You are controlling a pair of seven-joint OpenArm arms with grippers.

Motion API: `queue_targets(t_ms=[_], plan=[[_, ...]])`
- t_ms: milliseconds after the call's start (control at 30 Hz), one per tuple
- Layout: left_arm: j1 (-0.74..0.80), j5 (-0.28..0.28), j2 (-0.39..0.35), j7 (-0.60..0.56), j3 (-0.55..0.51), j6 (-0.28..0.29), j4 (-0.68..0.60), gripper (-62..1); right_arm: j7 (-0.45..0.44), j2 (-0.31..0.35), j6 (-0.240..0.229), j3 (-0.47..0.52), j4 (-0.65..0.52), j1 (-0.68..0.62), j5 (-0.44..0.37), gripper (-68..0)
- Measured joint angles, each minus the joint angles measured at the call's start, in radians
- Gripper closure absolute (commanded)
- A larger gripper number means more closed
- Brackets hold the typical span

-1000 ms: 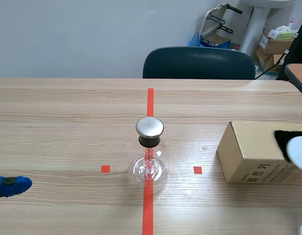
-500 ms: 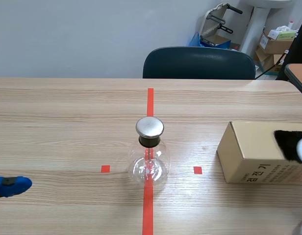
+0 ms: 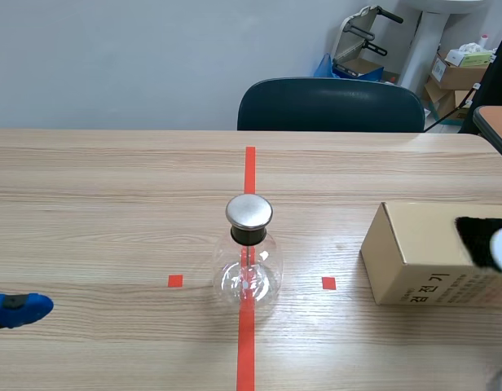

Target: Do the electroscope experiment

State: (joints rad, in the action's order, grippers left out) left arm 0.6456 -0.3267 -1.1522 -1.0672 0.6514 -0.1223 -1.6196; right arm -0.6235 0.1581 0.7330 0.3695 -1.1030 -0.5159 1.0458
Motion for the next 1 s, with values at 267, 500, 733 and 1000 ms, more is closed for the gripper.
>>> queue_targets(t_ms=[267, 500, 733, 1000], plan=[[0.000, 0.000, 0.000, 0.000, 0.000, 0.000, 0.000, -52.3, -0.382, 0.005, 0.000, 0.020, 0.000, -0.003, 0.043, -2.0], [0.000, 0.000, 0.000, 0.000, 0.000, 0.000, 0.000, -52.3, -0.008, 0.001, 0.000, 0.018, 0.000, -0.011, 0.009, -1.9], [0.000, 0.000, 0.000, 0.000, 0.000, 0.000, 0.000, -52.3, -0.328, 0.008, 0.000, 0.021, 0.000, -0.011, 0.035, -1.9], [0.000, 0.000, 0.000, 0.001, 0.000, 0.000, 0.000, -52.3, -0.027, 0.000, 0.000, 0.019, 0.000, -0.014, 0.016, -2.0]])
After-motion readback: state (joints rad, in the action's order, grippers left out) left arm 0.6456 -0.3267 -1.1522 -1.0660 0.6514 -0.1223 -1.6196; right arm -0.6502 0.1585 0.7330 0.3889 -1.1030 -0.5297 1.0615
